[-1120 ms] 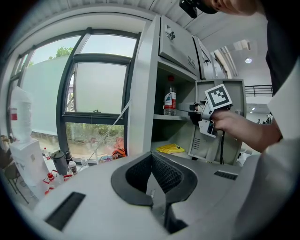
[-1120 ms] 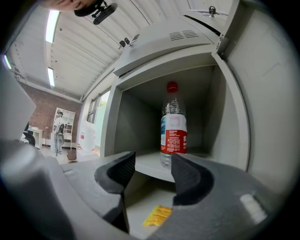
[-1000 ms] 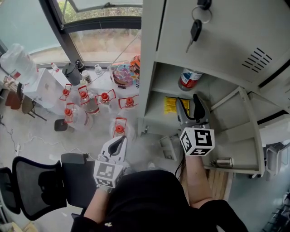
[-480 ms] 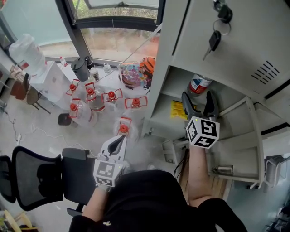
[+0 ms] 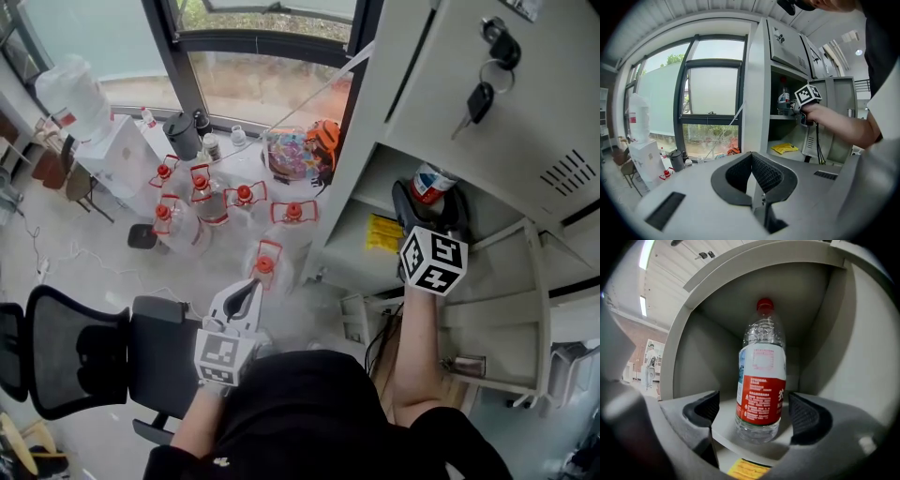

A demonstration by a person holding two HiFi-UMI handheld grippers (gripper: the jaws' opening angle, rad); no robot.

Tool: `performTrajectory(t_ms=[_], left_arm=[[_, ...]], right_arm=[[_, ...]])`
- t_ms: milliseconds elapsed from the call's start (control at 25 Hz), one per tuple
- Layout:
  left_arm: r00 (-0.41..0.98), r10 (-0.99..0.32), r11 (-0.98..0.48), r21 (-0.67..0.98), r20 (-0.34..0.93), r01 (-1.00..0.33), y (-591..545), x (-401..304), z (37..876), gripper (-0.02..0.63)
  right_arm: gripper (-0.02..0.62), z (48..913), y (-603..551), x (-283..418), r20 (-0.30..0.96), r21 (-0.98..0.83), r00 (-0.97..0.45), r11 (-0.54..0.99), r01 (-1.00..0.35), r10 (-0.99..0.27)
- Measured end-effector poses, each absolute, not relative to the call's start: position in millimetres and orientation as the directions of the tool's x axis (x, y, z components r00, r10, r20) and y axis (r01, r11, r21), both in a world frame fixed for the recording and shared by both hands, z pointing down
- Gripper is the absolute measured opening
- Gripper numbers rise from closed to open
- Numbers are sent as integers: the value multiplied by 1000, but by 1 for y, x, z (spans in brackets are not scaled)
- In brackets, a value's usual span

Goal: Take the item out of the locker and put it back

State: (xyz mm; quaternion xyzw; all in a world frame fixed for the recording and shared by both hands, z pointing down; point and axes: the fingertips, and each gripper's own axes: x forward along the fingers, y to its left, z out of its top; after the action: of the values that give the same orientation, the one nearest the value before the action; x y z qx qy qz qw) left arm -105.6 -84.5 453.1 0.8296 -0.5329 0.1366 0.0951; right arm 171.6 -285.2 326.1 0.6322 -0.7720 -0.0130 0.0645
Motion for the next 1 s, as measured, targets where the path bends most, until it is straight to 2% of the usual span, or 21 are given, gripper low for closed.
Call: performTrajectory(t_ms=[280,320,440,680,1000], left_arm=[[385,-862,-403,16,330,-915,-83,-110,455,15],[384,-863,-401,16,329,-916,-83,-110,455,15],[382,-865,-398,19,325,-917,-82,-111,455,15],[383,-867,-397,23,320,-917,-81,-110,455,15],[376,-871,-388,25,317,-921,-78,-114,455,15]], right_arm=[[454,329,-288,171,96,135,-161,173,-976,-982],[446,329,-288,173,97,133,-157,169,-977,-983],[358,328,-287,177,103,132,-144,157,-979,-984],[312,330,-287,179,117,147,-139,156,-977,-983],[287,329,-285,178,116,114,-159,172,-978,-980]])
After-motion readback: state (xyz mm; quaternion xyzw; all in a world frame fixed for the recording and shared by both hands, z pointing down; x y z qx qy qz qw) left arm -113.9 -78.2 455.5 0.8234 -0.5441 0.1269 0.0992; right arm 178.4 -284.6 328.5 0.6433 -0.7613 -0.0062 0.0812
